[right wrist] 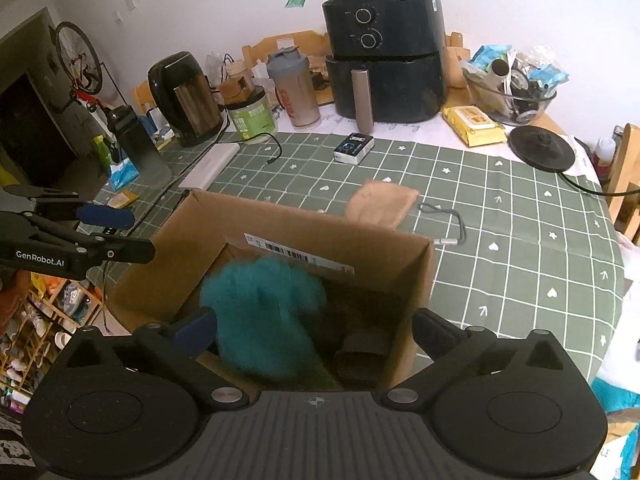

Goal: Organize soft objects
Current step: 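Open both grippers to drop the pouf and earbud case into the box, then move the right gripper away from the box toward the tan pouch and cable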

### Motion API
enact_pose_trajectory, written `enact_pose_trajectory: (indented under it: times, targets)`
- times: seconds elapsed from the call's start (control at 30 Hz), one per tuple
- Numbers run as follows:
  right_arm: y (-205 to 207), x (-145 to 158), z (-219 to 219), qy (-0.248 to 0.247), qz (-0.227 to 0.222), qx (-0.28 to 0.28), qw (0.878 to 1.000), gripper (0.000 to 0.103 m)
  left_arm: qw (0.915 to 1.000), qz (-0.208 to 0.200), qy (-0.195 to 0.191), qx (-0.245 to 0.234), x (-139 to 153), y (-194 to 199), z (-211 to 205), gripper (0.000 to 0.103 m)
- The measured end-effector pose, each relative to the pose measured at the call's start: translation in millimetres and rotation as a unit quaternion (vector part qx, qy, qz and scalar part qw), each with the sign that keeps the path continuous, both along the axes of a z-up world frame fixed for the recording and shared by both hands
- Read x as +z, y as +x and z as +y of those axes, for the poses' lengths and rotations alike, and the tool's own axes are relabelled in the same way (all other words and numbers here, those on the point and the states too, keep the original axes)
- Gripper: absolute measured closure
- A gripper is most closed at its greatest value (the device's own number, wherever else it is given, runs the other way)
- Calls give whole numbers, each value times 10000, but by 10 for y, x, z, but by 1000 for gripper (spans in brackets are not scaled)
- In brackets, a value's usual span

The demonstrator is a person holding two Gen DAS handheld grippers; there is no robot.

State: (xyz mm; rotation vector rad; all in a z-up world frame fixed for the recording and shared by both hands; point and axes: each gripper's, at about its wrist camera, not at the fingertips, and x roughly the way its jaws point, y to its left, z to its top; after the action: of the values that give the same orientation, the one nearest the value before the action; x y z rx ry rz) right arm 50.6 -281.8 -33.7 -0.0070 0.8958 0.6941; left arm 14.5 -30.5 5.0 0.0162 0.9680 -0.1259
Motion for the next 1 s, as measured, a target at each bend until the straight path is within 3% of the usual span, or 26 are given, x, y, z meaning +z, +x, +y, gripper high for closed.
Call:
enact_pose_trajectory:
  times: [0.37, 0.53, 1.0]
  targets:
    - [-38, -31, 21, -194, 18, -135, 9997, 0, 9995, 191, -126, 218, -105, -90, 86, 37]
    - [-27, -38, 52, -307, 22, -174, 9994, 0, 9992, 231, -176, 270, -139, -90, 108, 29]
    - [32, -61, 74, -492, 19, -314, 9983, 0, 9992, 176, -226, 295, -138, -17, 159, 29]
